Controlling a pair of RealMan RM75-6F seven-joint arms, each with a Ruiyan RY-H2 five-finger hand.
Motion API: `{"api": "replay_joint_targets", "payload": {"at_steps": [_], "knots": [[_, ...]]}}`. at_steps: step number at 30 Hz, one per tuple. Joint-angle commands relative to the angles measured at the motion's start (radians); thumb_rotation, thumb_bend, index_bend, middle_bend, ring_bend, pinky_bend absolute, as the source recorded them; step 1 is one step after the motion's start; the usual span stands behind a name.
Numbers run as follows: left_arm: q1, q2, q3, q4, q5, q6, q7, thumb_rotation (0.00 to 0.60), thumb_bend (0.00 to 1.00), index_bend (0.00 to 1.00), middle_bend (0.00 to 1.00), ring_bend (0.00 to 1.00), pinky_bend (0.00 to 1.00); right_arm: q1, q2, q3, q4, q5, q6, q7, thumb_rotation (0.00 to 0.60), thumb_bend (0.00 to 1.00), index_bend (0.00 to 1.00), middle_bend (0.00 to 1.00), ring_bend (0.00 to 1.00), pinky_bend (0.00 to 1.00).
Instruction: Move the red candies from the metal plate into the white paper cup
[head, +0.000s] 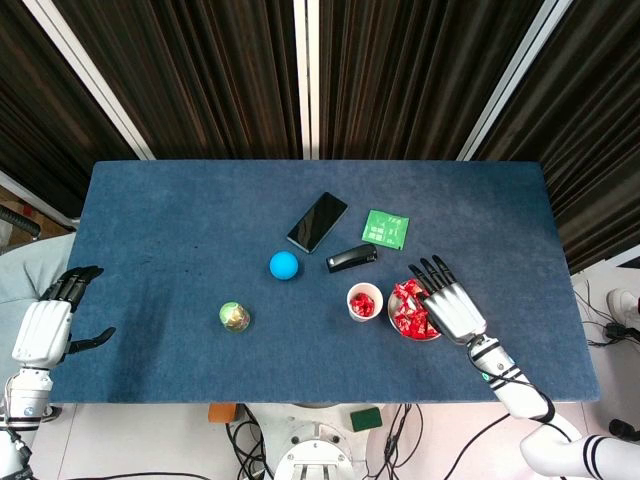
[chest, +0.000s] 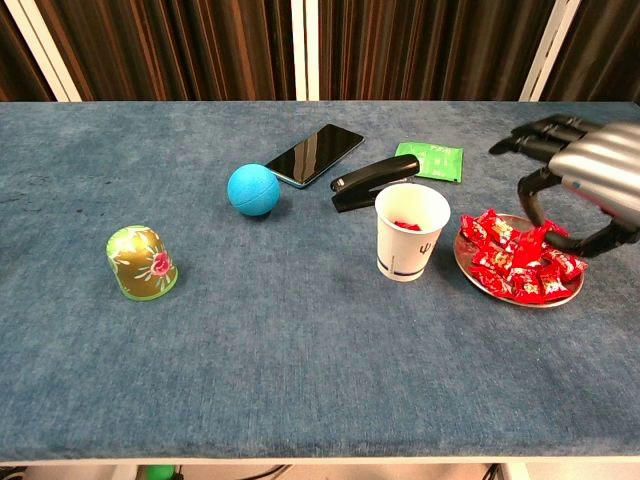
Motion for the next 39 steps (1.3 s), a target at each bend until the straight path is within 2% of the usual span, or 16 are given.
{"api": "replay_joint_targets", "payload": {"at_steps": [1, 7, 15, 21, 28, 32, 35, 36, 39], "knots": [[0.0, 0.0, 0.0, 0.0, 0.0, 0.0, 0.0, 0.6, 0.12, 0.16, 0.14, 0.1, 0.24, -0.005, 0.027, 0.019, -0.028, -0.015, 0.033, 0.007, 0.6, 0.44, 0.75, 0.07, 0.0, 0.0], [-0.002, -0.002, 0.0, 0.0, 0.001, -0.001, 0.001, 0.6, 0.12, 0.16, 0.14, 0.1, 0.24, 0.015, 0.057, 0.068, -0.083, -0.028, 0.061, -0.002, 0.6, 0.45, 0.76, 0.07, 0.0, 0.0], [0.001, -0.001, -0.002, 0.005, -0.003, 0.003, -0.007, 0.6, 0.12, 0.16, 0.14, 0.1, 0.24, 0.097, 0.039, 0.125, -0.134, 0.002, -0.033, -0.09, 0.6, 0.44, 0.76, 0.07, 0.0, 0.0], [0.003, -0.001, -0.004, 0.013, -0.006, 0.006, -0.021, 0.6, 0.12, 0.16, 0.14, 0.1, 0.24, 0.149, -0.011, 0.14, -0.13, 0.04, -0.106, -0.164, 0.6, 0.44, 0.76, 0.07, 0.0, 0.0], [0.004, -0.001, -0.004, 0.023, -0.006, 0.007, -0.034, 0.6, 0.12, 0.16, 0.14, 0.1, 0.24, 0.174, -0.044, 0.138, -0.125, 0.059, -0.134, -0.209, 0.6, 0.43, 0.75, 0.07, 0.0, 0.0], [0.005, -0.002, -0.004, 0.028, -0.006, 0.008, -0.041, 0.6, 0.12, 0.16, 0.14, 0.1, 0.24, 0.179, -0.04, 0.132, -0.132, 0.076, -0.149, -0.225, 0.6, 0.42, 0.66, 0.06, 0.0, 0.0], [0.005, 0.0, -0.002, 0.029, -0.003, 0.007, -0.043, 0.6, 0.12, 0.16, 0.14, 0.1, 0.24, 0.181, -0.036, 0.128, -0.139, 0.09, -0.157, -0.233, 0.6, 0.41, 0.52, 0.04, 0.0, 0.0], [0.005, 0.001, -0.002, 0.029, -0.003, 0.007, -0.042, 0.6, 0.12, 0.16, 0.14, 0.1, 0.24, 0.182, -0.036, 0.127, -0.141, 0.093, -0.159, -0.234, 0.6, 0.4, 0.44, 0.04, 0.0, 0.0], [0.005, 0.003, -0.002, 0.027, -0.004, 0.008, -0.042, 0.6, 0.12, 0.16, 0.14, 0.1, 0.24, 0.186, -0.032, 0.124, -0.153, 0.103, -0.168, -0.236, 0.6, 0.37, 0.32, 0.03, 0.0, 0.0]]}}
